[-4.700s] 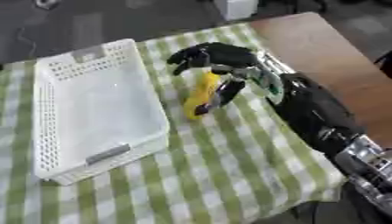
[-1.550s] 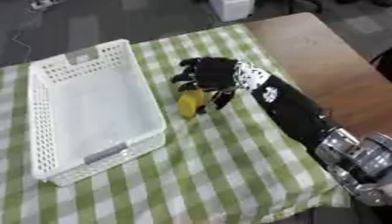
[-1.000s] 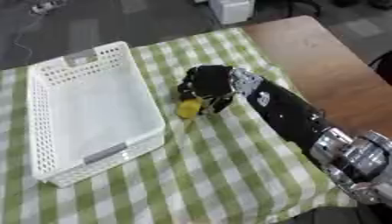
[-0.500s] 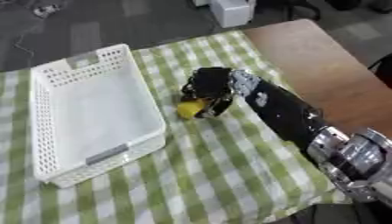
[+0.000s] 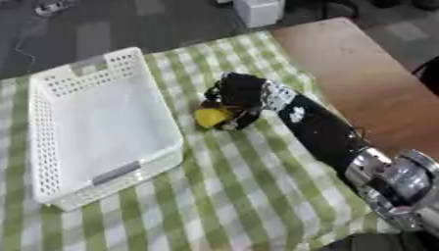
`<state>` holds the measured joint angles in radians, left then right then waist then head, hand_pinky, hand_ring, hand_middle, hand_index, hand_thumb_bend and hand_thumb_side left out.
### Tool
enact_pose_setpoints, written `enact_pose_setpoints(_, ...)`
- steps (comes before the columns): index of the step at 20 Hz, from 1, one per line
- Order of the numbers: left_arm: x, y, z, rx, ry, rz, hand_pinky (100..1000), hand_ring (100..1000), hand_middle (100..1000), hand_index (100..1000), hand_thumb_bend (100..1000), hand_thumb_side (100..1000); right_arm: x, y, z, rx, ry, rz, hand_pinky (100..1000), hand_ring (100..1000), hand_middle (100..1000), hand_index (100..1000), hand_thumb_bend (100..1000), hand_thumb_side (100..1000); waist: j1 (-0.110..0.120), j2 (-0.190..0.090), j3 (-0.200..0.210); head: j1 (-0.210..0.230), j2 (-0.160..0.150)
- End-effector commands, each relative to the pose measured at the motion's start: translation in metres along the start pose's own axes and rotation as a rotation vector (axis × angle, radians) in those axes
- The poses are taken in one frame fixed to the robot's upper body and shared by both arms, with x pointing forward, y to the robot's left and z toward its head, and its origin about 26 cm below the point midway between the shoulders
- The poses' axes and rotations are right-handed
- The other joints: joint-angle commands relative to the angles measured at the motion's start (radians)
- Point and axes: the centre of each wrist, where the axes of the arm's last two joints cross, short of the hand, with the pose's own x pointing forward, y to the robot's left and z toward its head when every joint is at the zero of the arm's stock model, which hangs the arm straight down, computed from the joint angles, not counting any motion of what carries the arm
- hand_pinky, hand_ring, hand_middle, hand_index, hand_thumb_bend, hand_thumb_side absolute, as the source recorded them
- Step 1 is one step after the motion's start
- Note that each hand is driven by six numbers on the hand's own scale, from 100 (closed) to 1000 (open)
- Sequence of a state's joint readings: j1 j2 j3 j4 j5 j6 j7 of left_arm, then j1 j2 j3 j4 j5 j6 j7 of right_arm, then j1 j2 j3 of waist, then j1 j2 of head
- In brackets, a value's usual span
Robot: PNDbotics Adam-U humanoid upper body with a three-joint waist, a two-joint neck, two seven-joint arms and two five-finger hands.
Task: Pick up objects on the table and place them in the box.
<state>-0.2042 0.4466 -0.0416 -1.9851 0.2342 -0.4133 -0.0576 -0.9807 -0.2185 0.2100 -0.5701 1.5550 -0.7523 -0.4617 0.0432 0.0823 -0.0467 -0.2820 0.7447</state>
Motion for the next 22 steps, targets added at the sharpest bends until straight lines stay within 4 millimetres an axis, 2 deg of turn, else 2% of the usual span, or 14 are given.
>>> enact_pose_setpoints(1,0.005,0.001,-0.005,-0.004,-0.030,-0.005,670,676,918,910,168,673,-0.004,-0.030,-0.015,-0.239,-0.103,-0.172,100,100,100,100,509,376,0.000,-0.012,0.000,-0.015,-0.013)
enact_pose_setpoints(9,0.005,0.002,-0.005,-0.003,-0.031,-0.004,671,677,918,909,168,673,0.002,-0.106,-0.039,-0.327,-0.026,-0.347,100,100,100,100,522,389,-0.004,-0.016,-0.001,-0.022,-0.013)
enact_pose_setpoints(10,0.005,0.002,-0.005,-0.003,-0.031,-0.004,671,676,918,909,168,673,0.004,-0.113,-0.040,-0.332,-0.018,-0.363,100,100,100,100,473,428,-0.004,-0.016,-0.001,-0.023,-0.014)
enact_pose_setpoints(11,0.005,0.002,-0.005,-0.004,-0.031,-0.004,671,677,918,909,168,673,0.006,-0.119,-0.041,-0.337,-0.012,-0.378,100,100,100,100,523,386,-0.004,-0.016,-0.001,-0.023,-0.014)
enact_pose_setpoints(17,0.005,0.001,-0.006,-0.001,-0.042,0.002,672,678,913,909,167,672,0.016,-0.150,-0.048,-0.399,-0.027,-0.441,100,100,100,100,521,381,-0.003,-0.017,-0.001,-0.029,-0.017)
enact_pose_setpoints(22,0.006,0.001,-0.012,0.008,-0.096,0.019,680,682,908,909,167,670,0.029,-0.166,-0.056,-0.457,-0.111,-0.493,100,100,100,100,514,378,-0.005,-0.017,0.007,-0.036,-0.026)
